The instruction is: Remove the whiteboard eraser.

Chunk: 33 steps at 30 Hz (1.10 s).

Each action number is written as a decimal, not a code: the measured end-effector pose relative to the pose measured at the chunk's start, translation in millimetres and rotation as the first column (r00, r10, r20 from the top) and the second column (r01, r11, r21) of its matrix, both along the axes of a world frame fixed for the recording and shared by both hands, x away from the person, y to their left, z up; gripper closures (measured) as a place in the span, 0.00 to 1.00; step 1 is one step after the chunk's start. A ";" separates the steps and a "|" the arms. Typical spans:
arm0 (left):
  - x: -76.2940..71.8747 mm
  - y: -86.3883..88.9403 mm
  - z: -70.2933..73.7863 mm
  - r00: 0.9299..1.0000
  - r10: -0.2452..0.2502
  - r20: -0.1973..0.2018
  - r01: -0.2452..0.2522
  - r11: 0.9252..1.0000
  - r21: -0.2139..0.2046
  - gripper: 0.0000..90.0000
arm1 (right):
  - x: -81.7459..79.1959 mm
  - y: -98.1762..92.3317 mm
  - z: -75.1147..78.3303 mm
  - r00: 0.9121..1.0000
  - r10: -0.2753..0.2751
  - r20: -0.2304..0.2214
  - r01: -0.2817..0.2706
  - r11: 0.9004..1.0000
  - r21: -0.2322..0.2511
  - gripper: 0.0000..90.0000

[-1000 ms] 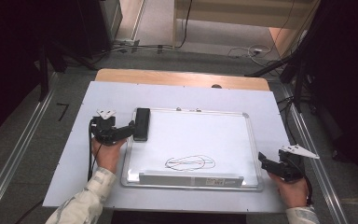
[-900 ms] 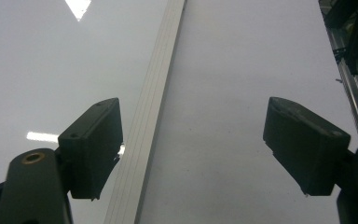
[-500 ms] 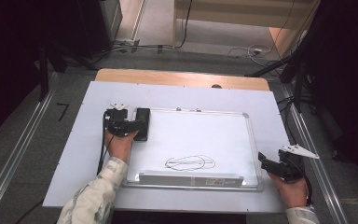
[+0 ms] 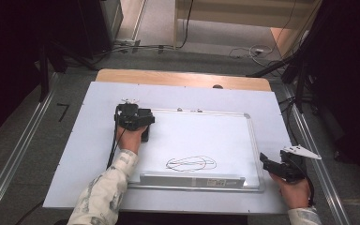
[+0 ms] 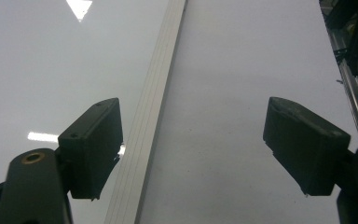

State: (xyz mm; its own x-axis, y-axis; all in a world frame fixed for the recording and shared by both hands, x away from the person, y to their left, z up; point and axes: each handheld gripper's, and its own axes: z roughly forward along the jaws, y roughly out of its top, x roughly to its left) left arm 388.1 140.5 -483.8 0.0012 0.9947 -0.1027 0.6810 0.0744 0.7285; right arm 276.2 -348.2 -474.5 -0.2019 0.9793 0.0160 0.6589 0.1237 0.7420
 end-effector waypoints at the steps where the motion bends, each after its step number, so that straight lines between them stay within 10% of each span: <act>1: 1.2 -1.1 -0.9 1.000 -0.004 -0.003 0.004 1.000 0.000 0.12 | 0.1 0.0 0.0 1.000 0.000 0.000 0.000 1.000 0.001 0.20; 15: 4.9 -13.5 -6.0 0.997 -0.067 -0.040 0.069 0.995 0.065 0.39 | 0.3 -0.1 -0.2 1.000 0.001 0.000 -0.001 1.000 -0.001 0.20; 33: -3.4 -18.2 -8.6 0.991 -0.136 -0.004 0.136 0.988 0.074 0.45 | 0.6 0.7 -0.2 1.000 0.002 -0.001 -0.002 1.000 -0.004 0.20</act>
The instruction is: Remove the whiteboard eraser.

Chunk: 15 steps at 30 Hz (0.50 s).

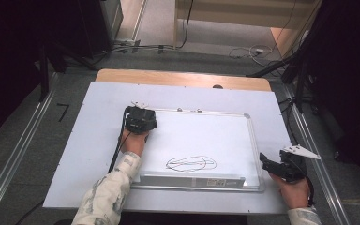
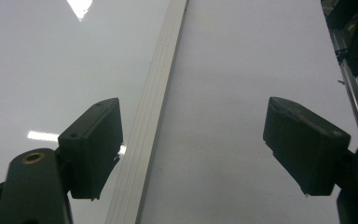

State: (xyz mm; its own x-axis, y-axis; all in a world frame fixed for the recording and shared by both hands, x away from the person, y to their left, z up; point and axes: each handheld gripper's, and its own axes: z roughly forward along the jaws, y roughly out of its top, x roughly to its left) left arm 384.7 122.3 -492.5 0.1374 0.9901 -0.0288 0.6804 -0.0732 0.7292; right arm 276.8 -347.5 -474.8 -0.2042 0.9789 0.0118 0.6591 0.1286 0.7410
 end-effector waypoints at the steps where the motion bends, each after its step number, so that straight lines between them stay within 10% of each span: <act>1: 0.0 0.0 0.0 1.000 0.000 0.000 0.000 1.000 0.000 0.45 | 0.0 -0.1 0.1 1.000 0.000 0.000 0.000 1.000 0.001 0.20; 15: -25.9 -9.8 27.8 0.992 -0.115 0.057 0.116 0.993 -0.017 0.45 | 0.2 0.6 0.2 1.000 0.002 0.001 -0.002 1.000 0.000 0.20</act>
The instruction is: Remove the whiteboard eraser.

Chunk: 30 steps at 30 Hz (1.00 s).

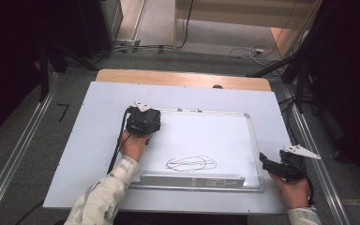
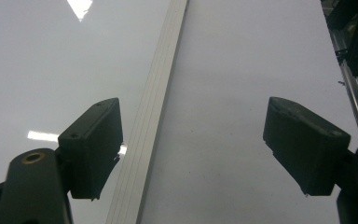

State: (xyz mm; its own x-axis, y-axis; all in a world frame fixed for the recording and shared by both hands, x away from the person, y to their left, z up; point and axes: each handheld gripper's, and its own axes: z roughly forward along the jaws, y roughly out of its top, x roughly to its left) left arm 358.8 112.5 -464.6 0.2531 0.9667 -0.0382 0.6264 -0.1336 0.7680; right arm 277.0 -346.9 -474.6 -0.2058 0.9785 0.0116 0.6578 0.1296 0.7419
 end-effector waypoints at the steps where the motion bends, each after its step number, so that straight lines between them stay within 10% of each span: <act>1: -2.1 -1.1 0.8 1.000 -0.012 0.001 0.012 1.000 -0.002 0.45 | -0.1 0.1 0.1 1.000 0.000 0.000 0.000 1.000 0.000 0.20; 10: -27.7 -9.5 7.2 0.994 -0.105 0.016 0.105 0.994 -0.023 0.44 | 0.2 0.3 -0.2 1.000 -0.002 -0.003 0.002 1.000 -0.002 0.20; 30: -55.0 0.9 11.6 0.993 -0.104 0.051 0.108 0.991 -0.078 0.44 | 0.6 1.8 -1.1 1.000 -0.001 -0.008 0.001 1.000 -0.007 0.20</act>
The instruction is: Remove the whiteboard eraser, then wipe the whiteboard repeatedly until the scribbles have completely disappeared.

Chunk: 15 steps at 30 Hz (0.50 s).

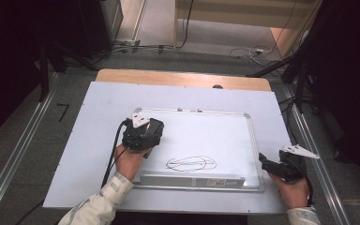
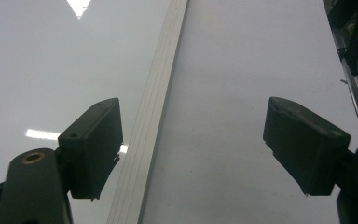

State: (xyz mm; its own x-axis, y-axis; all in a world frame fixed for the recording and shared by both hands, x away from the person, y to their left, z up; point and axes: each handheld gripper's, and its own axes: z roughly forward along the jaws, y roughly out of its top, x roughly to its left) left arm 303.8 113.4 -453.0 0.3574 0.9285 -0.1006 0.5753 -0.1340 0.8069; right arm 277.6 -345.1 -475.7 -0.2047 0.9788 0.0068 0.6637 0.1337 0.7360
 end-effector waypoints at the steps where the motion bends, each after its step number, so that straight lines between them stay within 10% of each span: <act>1: -0.5 -0.1 -0.2 1.000 0.004 0.002 -0.004 1.000 -0.003 0.44 | 0.1 0.4 0.0 1.000 -0.001 -0.001 0.001 1.000 0.001 0.20; 15: -3.5 -6.8 -2.1 1.000 0.004 0.001 -0.004 1.000 -0.010 0.44 | 0.3 0.7 0.3 1.000 0.002 0.001 -0.002 1.000 0.005 0.20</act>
